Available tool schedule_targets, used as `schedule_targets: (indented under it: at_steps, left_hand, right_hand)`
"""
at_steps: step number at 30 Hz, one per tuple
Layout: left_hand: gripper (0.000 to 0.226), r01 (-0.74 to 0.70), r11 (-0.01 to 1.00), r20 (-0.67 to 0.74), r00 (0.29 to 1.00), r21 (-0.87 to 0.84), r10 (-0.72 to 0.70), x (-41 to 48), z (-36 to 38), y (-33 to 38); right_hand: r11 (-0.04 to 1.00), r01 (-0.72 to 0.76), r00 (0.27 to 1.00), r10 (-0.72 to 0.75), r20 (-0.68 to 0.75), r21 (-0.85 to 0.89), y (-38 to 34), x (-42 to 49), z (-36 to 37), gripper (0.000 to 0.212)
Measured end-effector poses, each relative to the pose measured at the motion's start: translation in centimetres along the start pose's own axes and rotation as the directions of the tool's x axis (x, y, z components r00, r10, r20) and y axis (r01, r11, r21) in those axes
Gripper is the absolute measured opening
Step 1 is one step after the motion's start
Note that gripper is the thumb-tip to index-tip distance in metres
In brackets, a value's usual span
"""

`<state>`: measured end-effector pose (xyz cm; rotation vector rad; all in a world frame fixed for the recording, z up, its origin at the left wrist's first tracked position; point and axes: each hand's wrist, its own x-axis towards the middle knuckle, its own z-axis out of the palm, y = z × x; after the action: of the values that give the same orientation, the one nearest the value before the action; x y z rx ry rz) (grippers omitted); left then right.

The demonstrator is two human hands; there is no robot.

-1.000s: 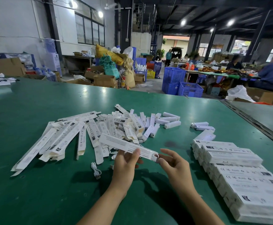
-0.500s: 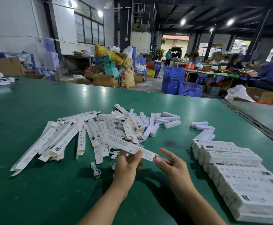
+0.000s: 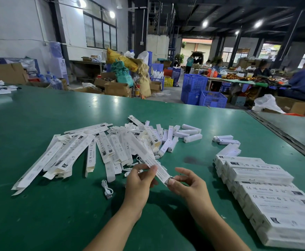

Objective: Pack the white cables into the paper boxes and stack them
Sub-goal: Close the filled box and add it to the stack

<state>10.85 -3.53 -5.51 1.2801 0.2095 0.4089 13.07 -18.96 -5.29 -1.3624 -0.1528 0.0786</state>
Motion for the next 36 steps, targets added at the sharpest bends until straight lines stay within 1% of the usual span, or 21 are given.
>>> schedule_targets:
  at_steps: [1,5,7,11,15,18,20,22,23,25,26,28,30,31,33,34,36]
  left_hand:
    - [0.02,0.004,1.0,-0.012,1.0,-0.026,-0.005,0.0,0.0,0.1]
    - [0.025,-0.004,0.994,-0.053,0.999,-0.105,-0.002,0.0,0.4,0.1]
    - [0.028,0.023,0.99,-0.037,0.999,-0.136,-0.028,-0.1,0.5,0.0]
    - [0.029,0.082,0.981,-0.011,0.996,-0.178,-0.086,0.0,0.5,0.0]
    - [0.04,0.112,0.983,0.029,0.994,-0.147,-0.109,-0.1,0.5,-0.1]
    - [0.047,0.111,0.983,0.032,0.994,-0.147,-0.107,-0.3,0.7,-0.1]
    - [0.051,0.116,0.982,0.034,0.993,-0.146,-0.113,-0.4,0.7,0.0]
    - [0.054,0.124,0.981,0.048,0.992,-0.149,-0.118,-0.4,0.7,0.0]
    - [0.053,0.116,0.985,0.055,0.992,-0.128,-0.11,-0.4,0.6,-0.1]
    - [0.044,0.05,0.999,0.089,0.995,-0.012,-0.049,-0.4,0.4,-0.4]
    - [0.042,-0.006,0.999,0.142,0.99,0.048,-0.001,-0.4,0.3,-0.6]
    - [0.038,-0.121,0.982,0.267,0.961,0.147,0.078,-0.4,-0.1,-0.5]
    - [0.033,-0.178,0.964,0.363,0.927,0.2,0.095,-0.6,-0.3,-0.1]
    - [0.035,-0.19,0.959,0.396,0.914,0.212,0.094,-0.8,-0.3,0.1]
    - [0.041,-0.208,0.951,0.411,0.906,0.229,0.099,-1.0,-0.3,0.2]
    - [0.042,-0.217,0.948,0.396,0.911,0.231,0.112,-1.0,-0.4,0.2]
    - [0.039,-0.241,0.94,0.353,0.924,0.243,0.145,-0.9,-0.5,0.2]
  right_hand:
    - [1.0,0.008,1.0,-0.008,-0.004,-0.006,0.1,-0.1,0.2,0.037]
    - [0.985,0.096,0.991,-0.108,-0.078,-0.14,0.1,-0.3,0.6,0.032]
    - [0.972,0.135,0.983,-0.156,-0.096,-0.195,0.0,-0.3,0.6,0.03]
    - [0.941,0.176,0.978,-0.201,-0.058,-0.29,-0.2,-0.4,0.8,0.027]
    - [0.887,0.209,0.974,-0.227,0.004,-0.412,-0.2,-0.6,0.8,0.019]
    - [0.845,0.239,0.968,-0.244,0.052,-0.478,-0.2,-0.8,0.8,0.022]
    - [0.8,0.287,0.95,-0.31,0.046,-0.527,-0.1,-0.9,0.9,0.028]
    - [0.727,0.356,0.912,-0.408,0.047,-0.587,0.0,-0.9,1.0,0.029]
    - [0.694,0.384,0.893,-0.447,0.052,-0.609,0.0,-0.9,1.1,0.025]
    - [0.664,0.41,0.872,-0.487,0.055,-0.626,0.1,-0.9,1.1,0.019]
    - [0.667,0.413,0.869,-0.492,0.049,-0.62,0.1,-0.9,1.0,0.02]
    - [0.713,0.388,0.881,-0.473,0.009,-0.584,0.2,-0.9,0.8,0.027]
    - [0.775,0.329,0.903,-0.426,-0.061,-0.54,0.1,-0.8,0.5,0.029]
    - [0.797,0.307,0.908,-0.409,-0.091,-0.52,0.1,-0.8,0.4,0.029]
    - [0.823,0.31,0.907,-0.405,-0.111,-0.476,-0.1,-0.8,0.1,0.028]
    - [0.826,0.333,0.904,-0.416,-0.094,-0.454,-0.2,-0.9,0.1,0.025]
    - [0.801,0.407,0.89,-0.456,-0.008,-0.438,-0.5,-1.2,0.3,0.015]
